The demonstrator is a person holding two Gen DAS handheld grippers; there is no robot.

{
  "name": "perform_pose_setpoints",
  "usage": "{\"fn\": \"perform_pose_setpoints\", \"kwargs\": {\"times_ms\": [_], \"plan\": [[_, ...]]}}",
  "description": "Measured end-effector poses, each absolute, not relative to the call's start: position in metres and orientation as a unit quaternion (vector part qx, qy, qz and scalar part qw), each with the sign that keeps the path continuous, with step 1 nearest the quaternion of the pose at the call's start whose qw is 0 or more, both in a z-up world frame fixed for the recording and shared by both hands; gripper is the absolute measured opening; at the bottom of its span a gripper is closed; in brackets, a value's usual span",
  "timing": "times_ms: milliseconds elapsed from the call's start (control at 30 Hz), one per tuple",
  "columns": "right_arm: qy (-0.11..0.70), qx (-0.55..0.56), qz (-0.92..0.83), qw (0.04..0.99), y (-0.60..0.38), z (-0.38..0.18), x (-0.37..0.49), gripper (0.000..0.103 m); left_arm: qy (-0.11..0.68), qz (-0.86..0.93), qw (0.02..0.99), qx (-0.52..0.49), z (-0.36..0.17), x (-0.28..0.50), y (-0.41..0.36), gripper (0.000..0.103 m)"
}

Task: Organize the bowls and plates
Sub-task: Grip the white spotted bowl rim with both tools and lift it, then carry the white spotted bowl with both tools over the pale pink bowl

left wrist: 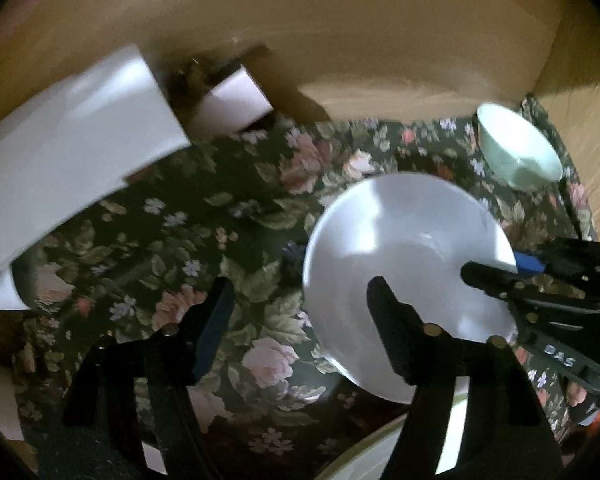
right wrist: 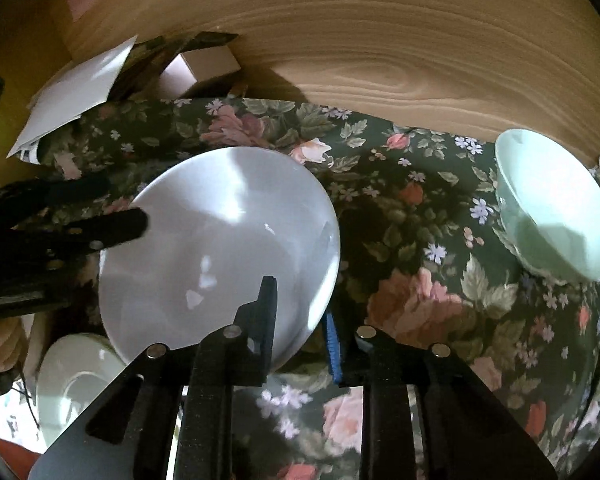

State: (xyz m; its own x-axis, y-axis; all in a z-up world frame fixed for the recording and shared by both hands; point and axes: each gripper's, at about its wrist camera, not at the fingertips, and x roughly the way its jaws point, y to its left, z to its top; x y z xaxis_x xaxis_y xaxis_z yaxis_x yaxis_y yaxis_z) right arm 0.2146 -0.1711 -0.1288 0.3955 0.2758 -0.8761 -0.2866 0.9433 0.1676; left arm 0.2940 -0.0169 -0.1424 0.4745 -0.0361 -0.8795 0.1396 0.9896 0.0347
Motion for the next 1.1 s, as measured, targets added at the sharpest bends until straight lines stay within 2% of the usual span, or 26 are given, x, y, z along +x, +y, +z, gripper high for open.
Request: {"fn": "perform_pose_setpoints", "kwargs": {"times_ms": [133,300,433,767,1100], "plan": [[0.519,0.022,0.171,0.837,-0.179,-0.125,0.213,0.026,0.528,-0.060,0.845,0.060,-0.153,0.294,-0.022,0.054],[0.511,0.032,0.176,0.841,-0.178,-0.122,0.213,0.026,0.551,-0.073,0.829,0.067,-0.164,0.297,-0.027,0.029],[0.511,0.040,0.185,0.839,-0.173,-0.128,0.215,0.026,0.549,-0.085,0.829,0.070,-0.166,0.296,-0.031,0.019],[0.500,0.047,0.174,0.847,-0.175,-0.124,0.215,0.021,0.533,-0.082,0.838,0.078,-0.162,0.292,-0.034,0.018],[0.463,0.044,0.176,0.867,-0.171,-0.093,0.206,0.021,0.494,-0.082,0.864,0.056,-0.125,0.269,-0.020,0.018]]}}
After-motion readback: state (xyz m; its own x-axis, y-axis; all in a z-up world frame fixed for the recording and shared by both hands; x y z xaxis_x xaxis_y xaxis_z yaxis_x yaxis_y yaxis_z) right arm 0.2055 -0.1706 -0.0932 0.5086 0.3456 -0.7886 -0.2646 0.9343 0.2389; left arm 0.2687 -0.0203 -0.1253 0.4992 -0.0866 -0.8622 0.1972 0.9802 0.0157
